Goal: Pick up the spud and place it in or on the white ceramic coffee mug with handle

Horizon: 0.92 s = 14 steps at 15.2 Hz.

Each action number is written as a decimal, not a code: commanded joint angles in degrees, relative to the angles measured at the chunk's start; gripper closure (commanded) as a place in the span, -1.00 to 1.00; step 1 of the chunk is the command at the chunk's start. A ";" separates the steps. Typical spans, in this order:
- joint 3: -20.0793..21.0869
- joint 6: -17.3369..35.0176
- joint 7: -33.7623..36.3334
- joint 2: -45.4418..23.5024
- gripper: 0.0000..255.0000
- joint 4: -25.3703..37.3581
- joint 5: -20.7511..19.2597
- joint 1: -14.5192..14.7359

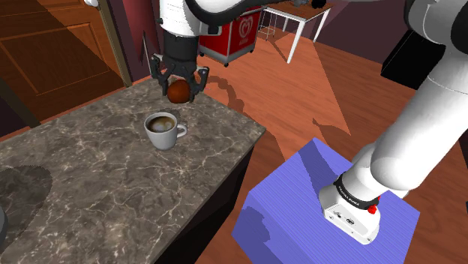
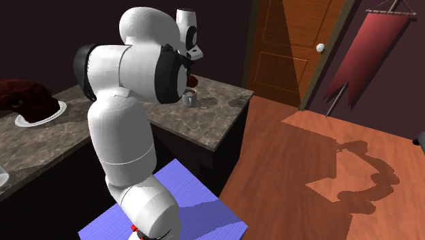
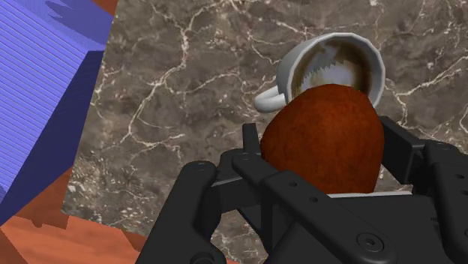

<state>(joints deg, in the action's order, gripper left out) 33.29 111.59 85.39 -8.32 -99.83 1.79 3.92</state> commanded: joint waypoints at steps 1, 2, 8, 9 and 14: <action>0.64 -1.47 3.75 -5.43 1.00 6.29 -3.56 2.44; 0.78 -2.60 5.64 -8.71 1.00 10.32 -5.60 4.17; 0.27 1.82 5.52 -9.19 1.00 6.32 -5.81 4.26; 0.22 2.54 5.53 -9.32 1.00 5.72 -5.89 4.26; -0.03 6.07 5.65 -10.19 1.00 2.92 -6.43 4.31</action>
<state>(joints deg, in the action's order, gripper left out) 33.36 116.88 91.03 -18.13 -96.48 -4.42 8.19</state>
